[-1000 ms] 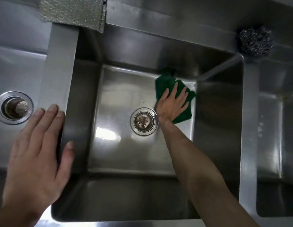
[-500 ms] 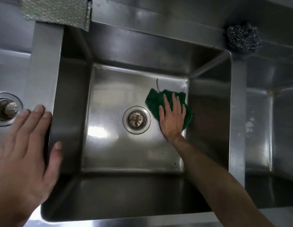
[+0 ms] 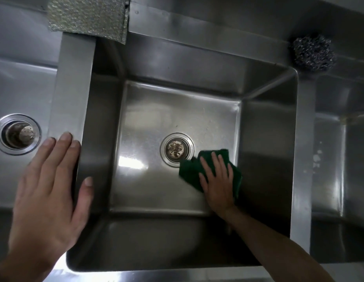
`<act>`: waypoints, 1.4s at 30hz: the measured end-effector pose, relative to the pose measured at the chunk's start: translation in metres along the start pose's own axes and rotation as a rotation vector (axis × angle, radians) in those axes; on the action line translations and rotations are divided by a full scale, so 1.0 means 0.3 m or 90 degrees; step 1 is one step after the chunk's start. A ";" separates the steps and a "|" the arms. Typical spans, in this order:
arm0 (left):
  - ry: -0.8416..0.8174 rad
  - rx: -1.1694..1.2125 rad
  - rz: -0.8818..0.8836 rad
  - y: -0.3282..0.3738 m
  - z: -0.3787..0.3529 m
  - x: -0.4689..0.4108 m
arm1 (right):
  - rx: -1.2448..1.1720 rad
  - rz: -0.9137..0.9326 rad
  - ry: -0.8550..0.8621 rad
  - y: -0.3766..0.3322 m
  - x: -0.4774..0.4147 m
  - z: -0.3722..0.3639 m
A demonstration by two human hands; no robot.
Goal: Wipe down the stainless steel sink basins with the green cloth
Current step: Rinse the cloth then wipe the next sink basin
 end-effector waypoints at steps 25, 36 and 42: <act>-0.015 -0.034 0.010 0.013 0.018 0.005 | -0.325 -0.351 0.071 -0.629 -0.476 0.084; -0.033 -0.017 0.008 0.002 0.014 0.009 | -0.948 -0.507 -0.210 -1.026 -0.411 0.138; -0.031 -0.008 -0.012 -0.007 0.015 0.006 | -0.977 -0.362 -0.129 -1.051 -0.416 0.350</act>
Point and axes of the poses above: each hand's wrist, its own x-axis away from the middle knuckle, its own z-axis out of the back of the hand, y = z × x, the point moved 4 cm from there along -x, towards the middle knuckle, and after that the axes turned 15 degrees about -z, right-handed, at the moved point
